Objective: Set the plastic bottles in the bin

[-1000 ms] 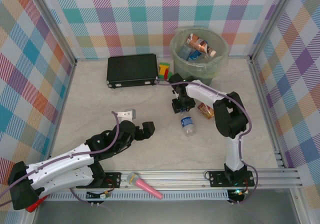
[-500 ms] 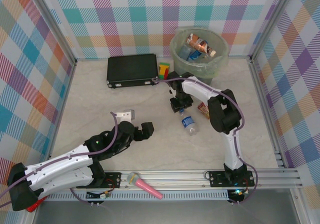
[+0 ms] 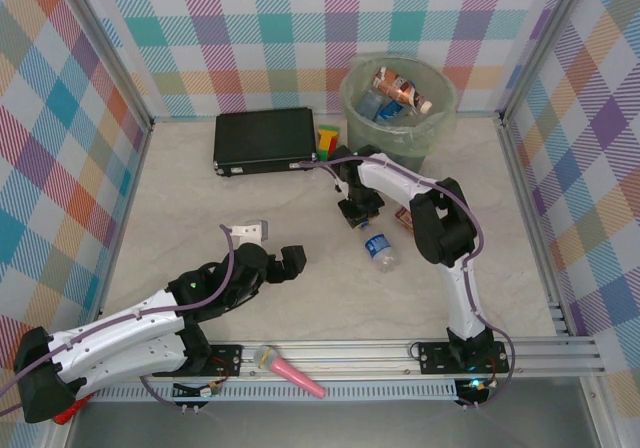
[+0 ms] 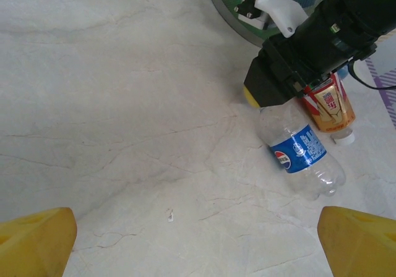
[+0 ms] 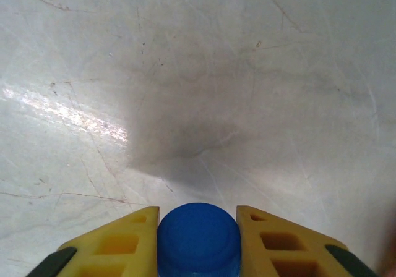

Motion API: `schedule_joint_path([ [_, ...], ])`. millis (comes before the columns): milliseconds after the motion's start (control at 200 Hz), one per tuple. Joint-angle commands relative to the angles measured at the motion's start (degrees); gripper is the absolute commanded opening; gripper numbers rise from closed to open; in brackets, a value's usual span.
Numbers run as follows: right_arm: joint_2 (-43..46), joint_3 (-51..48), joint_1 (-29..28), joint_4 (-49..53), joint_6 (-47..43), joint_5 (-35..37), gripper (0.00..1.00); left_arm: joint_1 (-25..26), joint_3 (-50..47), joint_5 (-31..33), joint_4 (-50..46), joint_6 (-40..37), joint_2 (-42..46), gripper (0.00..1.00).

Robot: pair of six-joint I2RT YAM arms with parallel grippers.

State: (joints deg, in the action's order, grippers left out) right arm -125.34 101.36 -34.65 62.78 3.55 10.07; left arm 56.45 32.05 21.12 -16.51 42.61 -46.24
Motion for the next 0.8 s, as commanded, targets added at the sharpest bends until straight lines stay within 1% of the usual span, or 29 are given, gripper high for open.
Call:
schedule_joint_path([
  [0, 1.00, 1.14, -0.85, 1.40, -0.43, 0.47, 0.26, -0.02, 0.08, 1.00, -1.82, -0.78, 1.45, 1.00],
  [190, 5.98, 0.49, -1.12, -0.47, 0.83, -1.11, 0.26, -0.02, 1.38, -0.65, -2.14, -3.09, 3.12, 1.00],
  [330, 11.88, -0.45, -1.12, -2.41, 1.94, -2.75, 0.25, -0.02, 3.11, -2.19, -2.35, -5.57, 4.65, 1.00],
  [385, 14.34, -0.60, -1.16, -2.87, 2.42, -2.96, 0.22, 0.01, 4.27, -2.75, -2.73, -6.46, 5.06, 1.00],
  [495, 19.92, -1.20, -1.11, -4.65, 3.06, -3.98, 0.22, -0.02, 7.06, -3.21, -4.01, -7.43, 5.20, 1.00],
  [670, 29.54, -2.52, -1.07, -9.04, 4.31, -3.60, 0.20, -0.02, 10.84, -3.74, -5.37, -8.39, 4.35, 1.00],
  [795, 34.01, -1.69, -1.00, -10.53, 4.54, -2.04, 0.21, 0.00, 12.95, -3.82, -5.79, -8.94, 3.12, 1.00],
])
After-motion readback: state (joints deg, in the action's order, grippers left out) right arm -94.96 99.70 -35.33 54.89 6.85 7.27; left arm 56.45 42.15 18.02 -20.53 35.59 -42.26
